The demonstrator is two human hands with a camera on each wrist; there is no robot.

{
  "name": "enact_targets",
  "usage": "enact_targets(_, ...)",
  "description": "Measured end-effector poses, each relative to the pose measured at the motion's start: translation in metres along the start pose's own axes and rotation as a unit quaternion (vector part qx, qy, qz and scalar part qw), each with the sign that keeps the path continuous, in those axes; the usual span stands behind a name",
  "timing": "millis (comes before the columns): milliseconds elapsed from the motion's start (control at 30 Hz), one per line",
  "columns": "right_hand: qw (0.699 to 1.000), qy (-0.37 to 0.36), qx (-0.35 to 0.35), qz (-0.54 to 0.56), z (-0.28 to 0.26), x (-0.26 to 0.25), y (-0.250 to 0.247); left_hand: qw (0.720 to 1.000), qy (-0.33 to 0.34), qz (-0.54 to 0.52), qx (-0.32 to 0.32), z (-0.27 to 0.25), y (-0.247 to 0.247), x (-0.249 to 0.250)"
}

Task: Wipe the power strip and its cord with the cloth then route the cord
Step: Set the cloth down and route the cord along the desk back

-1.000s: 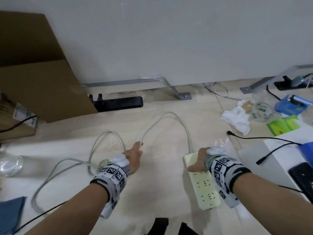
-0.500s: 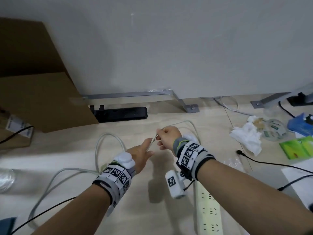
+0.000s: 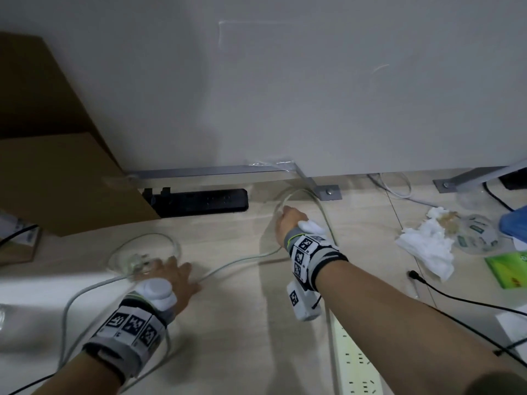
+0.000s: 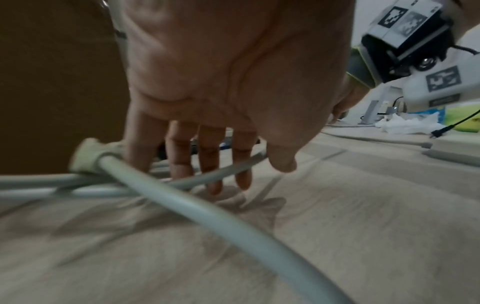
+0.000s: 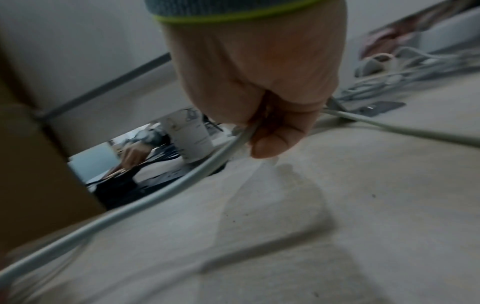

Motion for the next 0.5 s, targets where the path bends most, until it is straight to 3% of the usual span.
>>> enact_targets(133,0.999,0.027,-0.019,0.011,0.007,0.009,0.004,0.999,-0.038,-0.007,0.010,-0.006,0.010,-0.016)
enact_targets(267,0.997,0.067,-0.028,0.036,0.006,0.019,0.005,0.999,-0.007,-0.018,0.046,-0.006,0.006,-0.001)
enact_targets(367,0.996,0.082,-0.014,0.020,0.000,0.037,0.002,0.992,0.072,-0.041,0.096,-0.005,0.001,0.027)
enact_targets(500,0.999,0.039,0.020,0.019,-0.017,0.071,-0.012,0.946,0.171,-0.170,0.215,-0.005,-0.003,0.069)
Point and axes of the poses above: each hand's wrist, its own z-axis towards the middle knuckle, its own y-axis out of the palm, x = y × z, the point moved 2 cm from there along z, towards the middle knuckle, and after that the axes turned 12 degrees about y, right-handed, at the moved point
